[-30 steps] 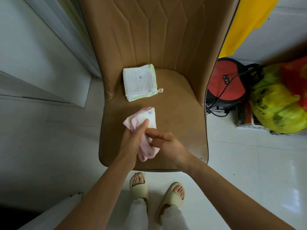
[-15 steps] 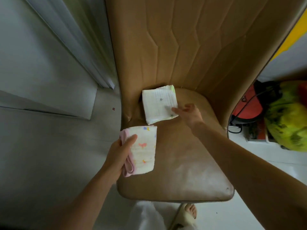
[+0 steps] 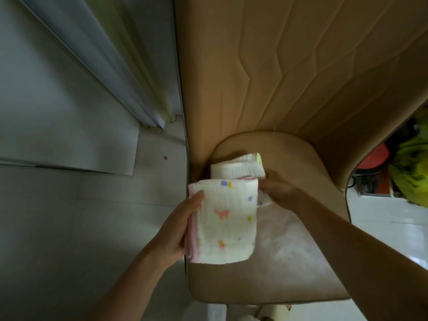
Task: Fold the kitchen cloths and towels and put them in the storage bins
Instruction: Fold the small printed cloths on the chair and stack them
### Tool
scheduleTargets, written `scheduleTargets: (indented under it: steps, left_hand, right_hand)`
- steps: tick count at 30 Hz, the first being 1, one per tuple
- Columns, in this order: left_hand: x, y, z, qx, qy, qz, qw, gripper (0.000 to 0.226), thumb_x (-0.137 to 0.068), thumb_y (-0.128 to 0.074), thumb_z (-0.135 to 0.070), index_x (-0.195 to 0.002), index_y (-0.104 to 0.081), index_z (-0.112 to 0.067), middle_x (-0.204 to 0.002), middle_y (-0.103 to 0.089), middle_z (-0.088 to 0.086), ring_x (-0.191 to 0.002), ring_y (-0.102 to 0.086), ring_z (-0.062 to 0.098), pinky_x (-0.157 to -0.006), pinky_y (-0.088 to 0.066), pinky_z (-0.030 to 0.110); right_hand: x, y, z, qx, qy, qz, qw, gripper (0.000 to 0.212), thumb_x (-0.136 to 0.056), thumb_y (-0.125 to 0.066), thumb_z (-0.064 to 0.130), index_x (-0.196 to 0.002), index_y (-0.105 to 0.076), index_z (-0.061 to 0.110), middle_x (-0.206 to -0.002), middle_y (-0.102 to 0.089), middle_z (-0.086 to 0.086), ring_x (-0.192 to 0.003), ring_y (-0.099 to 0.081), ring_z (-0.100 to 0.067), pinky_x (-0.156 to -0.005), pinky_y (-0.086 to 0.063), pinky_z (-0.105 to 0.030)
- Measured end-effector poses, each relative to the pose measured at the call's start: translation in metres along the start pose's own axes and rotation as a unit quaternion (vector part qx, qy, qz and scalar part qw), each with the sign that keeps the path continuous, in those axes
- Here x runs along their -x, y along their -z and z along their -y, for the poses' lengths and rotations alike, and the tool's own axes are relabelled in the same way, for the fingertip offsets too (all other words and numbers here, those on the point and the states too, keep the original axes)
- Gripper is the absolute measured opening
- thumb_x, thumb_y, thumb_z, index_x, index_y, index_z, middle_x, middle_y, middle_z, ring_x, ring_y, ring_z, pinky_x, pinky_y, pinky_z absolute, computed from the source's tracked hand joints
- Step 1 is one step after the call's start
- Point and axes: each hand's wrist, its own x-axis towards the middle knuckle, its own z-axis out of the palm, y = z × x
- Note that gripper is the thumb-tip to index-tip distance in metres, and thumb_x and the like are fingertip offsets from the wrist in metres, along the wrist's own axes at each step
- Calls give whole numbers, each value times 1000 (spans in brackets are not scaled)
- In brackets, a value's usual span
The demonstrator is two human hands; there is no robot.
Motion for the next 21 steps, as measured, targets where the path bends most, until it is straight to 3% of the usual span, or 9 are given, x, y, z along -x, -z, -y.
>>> scheduleTargets:
  steps: [3,6,9,13,16,19,21]
  left_hand:
    - [-12,-8,5,57,31,33,997,49,-88,-46,-46,-130,-55,-22,-125,-64,8,-113,-62,26,-84,-54,39]
    - [-37,-13,12,15,30,16,999,48,-91,-45,-44,-135,-49,-24,-128,-62,6,-116,-60,27,-93,-50,43]
    - [-56,-15,19,-9,24,-9,1000,46,-94,-44,-41,-136,-48,-23,-126,-64,5,-114,-62,25,-91,-50,42]
    - [-65,-17,15,24,40,10,999,49,-88,-49,-44,-131,-54,-21,-127,-62,9,-117,-59,30,-97,-47,47]
    - [-72,-18,14,-112,-26,-46,992,46,-90,-54,-41,-132,-53,-22,-122,-66,5,-112,-63,26,-99,-46,49]
    - [-77,-23,14,-272,-92,-148,946,37,-94,-53,-37,-127,-56,-21,-107,-69,-5,-100,-66,16,-90,-52,35]
    - [-81,-24,17,-326,-154,-207,910,34,-94,-54,-36,-123,-58,-18,-109,-67,-3,-101,-64,15,-86,-52,30]
  right_hand:
    - [22,-2,-22,-11,25,58,998,52,-71,-69,22,-121,-58,11,-99,-72,-3,-88,-69,-16,-65,-55,-29]
    - [32,-1,-40,-37,0,63,997,47,-81,-64,16,-128,-55,15,-120,-66,-7,-107,-65,-20,-79,-55,-31]
    - [36,2,-48,-89,-24,79,993,33,-99,-46,19,-131,-53,16,-123,-65,-6,-113,-62,-22,-83,-55,-31]
    - [39,5,-44,-133,-62,88,985,38,-101,-35,31,-126,-58,14,-122,-65,-9,-112,-62,-25,-94,-50,-39]
    - [37,4,-42,-179,-56,52,981,43,-98,-39,42,-125,-59,15,-124,-64,-10,-112,-62,-25,-96,-49,-42]
    - [36,4,-38,-228,-44,88,969,61,-88,-36,63,-132,-53,23,-131,-60,-5,-121,-57,-23,-100,-45,-43]
    - [36,1,-36,-195,-52,104,974,60,-88,-46,61,-133,-52,21,-129,-61,-7,-119,-58,-25,-101,-45,-45]
